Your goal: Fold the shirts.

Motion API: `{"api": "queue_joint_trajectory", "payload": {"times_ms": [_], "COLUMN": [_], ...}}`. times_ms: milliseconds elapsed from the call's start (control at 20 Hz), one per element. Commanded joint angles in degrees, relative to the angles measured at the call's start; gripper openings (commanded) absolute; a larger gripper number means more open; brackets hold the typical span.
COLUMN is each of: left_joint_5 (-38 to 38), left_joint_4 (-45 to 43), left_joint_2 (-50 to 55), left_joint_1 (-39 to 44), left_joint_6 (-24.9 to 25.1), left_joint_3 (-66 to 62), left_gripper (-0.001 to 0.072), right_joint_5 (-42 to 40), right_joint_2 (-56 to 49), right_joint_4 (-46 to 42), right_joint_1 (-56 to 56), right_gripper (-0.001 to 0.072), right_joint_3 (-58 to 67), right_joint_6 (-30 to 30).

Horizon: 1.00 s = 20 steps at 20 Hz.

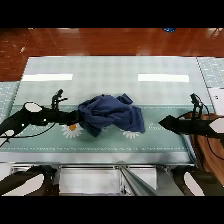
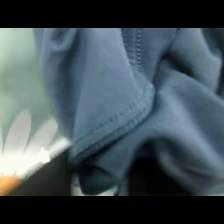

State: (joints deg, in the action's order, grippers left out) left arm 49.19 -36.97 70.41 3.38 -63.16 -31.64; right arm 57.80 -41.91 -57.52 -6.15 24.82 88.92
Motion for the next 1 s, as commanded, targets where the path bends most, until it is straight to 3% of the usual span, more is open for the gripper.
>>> {"api": "queue_joint_trajectory", "payload": {"times_ms": [0,300,600,650,700,750,950], "left_joint_5": [-5.0,-1.6,-0.7,-0.7,-0.3,0.9,11.7], "left_joint_4": [2.1,2.0,2.1,2.1,2.1,2.1,2.1], "left_joint_2": [0.5,0.5,0.4,0.4,0.4,0.4,-1.6], "left_joint_1": [1.9,1.9,1.9,1.9,1.9,1.6,-5.1], "left_joint_6": [0.1,0.1,0.1,0.1,0.1,0.1,0.1], "left_joint_3": [-1.2,-2.1,-2.1,-2.3,-2.8,-4.0,-15.9], "left_gripper": [0.0023,0.0023,0.0023,0.0024,0.0023,0.0024,0.0024], "right_joint_5": [-0.3,-10.1,-10.1,-10.2,-10.2,-9.5,-0.8], "right_joint_2": [-1.2,-18.2,-35.7,-37.6,-39.0,-39.7,-36.0], "right_joint_4": [3.2,6.5,14.4,15.5,15.6,15.6,8.2], "right_joint_1": [1.0,13.2,20.1,21.3,22.4,23.1,20.1], "right_gripper": [0.0406,0.0406,0.0405,0.0362,0.0229,0.0043,0.0032], "right_joint_3": [-1.3,1.5,12.9,15.3,17.8,20.7,36.0], "right_joint_6": [0.0,-0.7,-6.3,-7.1,-7.7,-9.6,-9.7]}}
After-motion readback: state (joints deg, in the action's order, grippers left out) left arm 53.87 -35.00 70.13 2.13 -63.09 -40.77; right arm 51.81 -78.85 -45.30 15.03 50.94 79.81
